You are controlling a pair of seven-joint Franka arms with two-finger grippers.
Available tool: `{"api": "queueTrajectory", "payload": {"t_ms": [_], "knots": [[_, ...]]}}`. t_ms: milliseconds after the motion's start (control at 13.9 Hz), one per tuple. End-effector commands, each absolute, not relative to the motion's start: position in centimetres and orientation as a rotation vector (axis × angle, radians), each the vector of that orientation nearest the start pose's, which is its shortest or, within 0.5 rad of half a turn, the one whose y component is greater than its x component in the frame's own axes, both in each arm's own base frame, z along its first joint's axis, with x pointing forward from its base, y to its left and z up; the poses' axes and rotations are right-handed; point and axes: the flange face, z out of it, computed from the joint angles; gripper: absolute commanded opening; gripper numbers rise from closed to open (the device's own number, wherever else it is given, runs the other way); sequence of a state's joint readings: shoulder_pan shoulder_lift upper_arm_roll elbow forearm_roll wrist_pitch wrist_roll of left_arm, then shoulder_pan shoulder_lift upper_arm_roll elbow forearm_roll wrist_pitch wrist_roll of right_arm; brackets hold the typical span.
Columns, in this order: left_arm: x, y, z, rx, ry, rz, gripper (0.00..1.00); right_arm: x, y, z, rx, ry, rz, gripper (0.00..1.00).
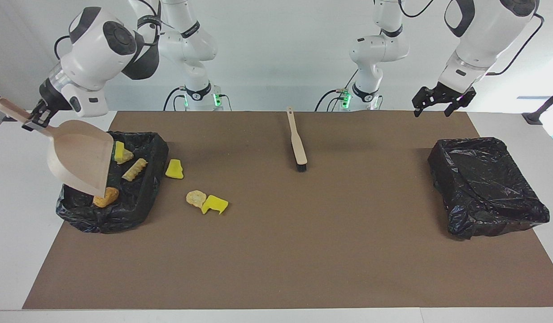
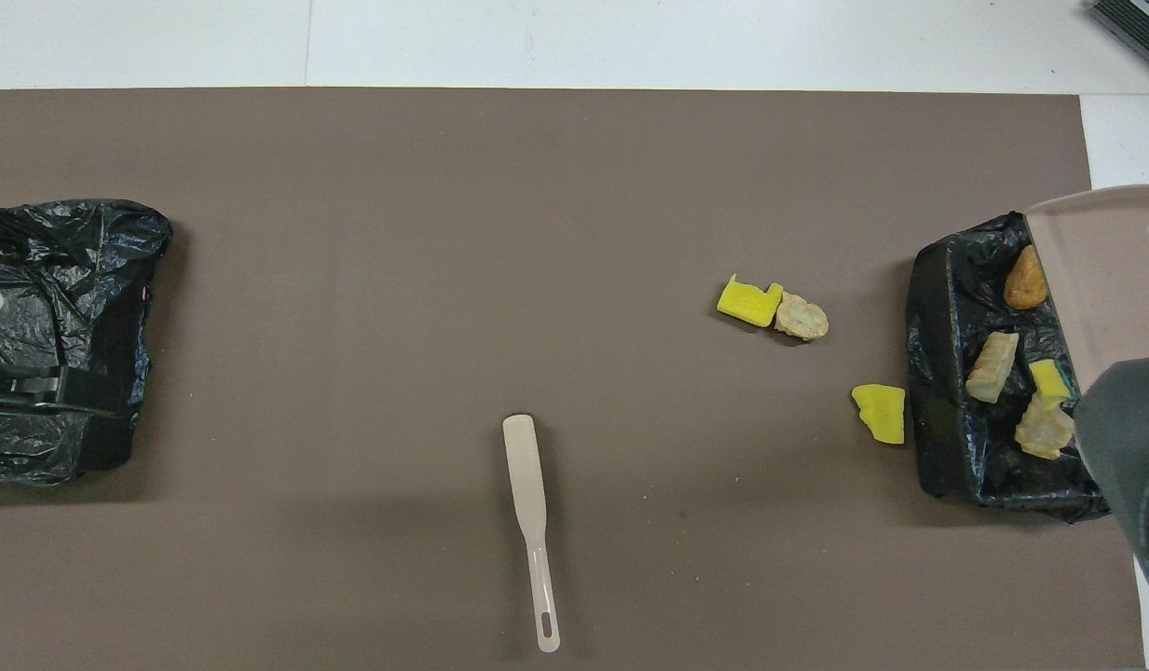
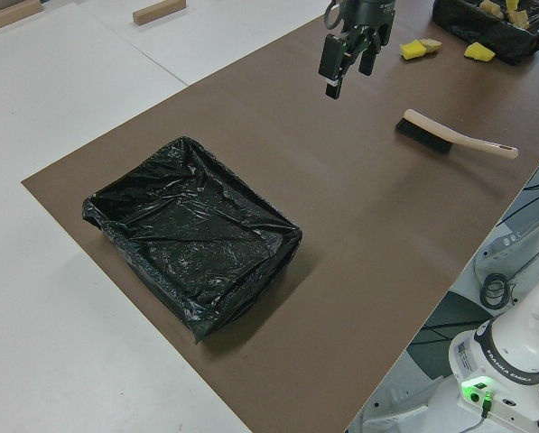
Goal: Sweep and dump trash in bin
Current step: 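Tip the dustpan with the right gripper to dump trash into the bag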
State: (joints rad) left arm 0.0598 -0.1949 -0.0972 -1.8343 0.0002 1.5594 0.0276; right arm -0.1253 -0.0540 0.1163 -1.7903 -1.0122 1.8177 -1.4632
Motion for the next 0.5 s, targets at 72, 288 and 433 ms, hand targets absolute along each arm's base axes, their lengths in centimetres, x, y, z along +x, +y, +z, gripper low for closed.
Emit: {"api": "queueTrajectory", "payload": {"t_ms": [72,288,433], "knots": [[49.0,-2.7,61.1,-3.09,0.149,0.175,1.0,55.8,-5.6,62.4,1.551,1.727,-0.695,0.0],[49.3,-4.3,62.1,-3.093,0.203,0.115,1.0,55.7,-5.0,61.5,1.634,1.786,-0.623,0.0],[49.5,-3.8,63.4,-3.108,0.159,0.073,1.0,55.6,-4.7,60.7,1.728,1.834,-0.548,0.0]]}}
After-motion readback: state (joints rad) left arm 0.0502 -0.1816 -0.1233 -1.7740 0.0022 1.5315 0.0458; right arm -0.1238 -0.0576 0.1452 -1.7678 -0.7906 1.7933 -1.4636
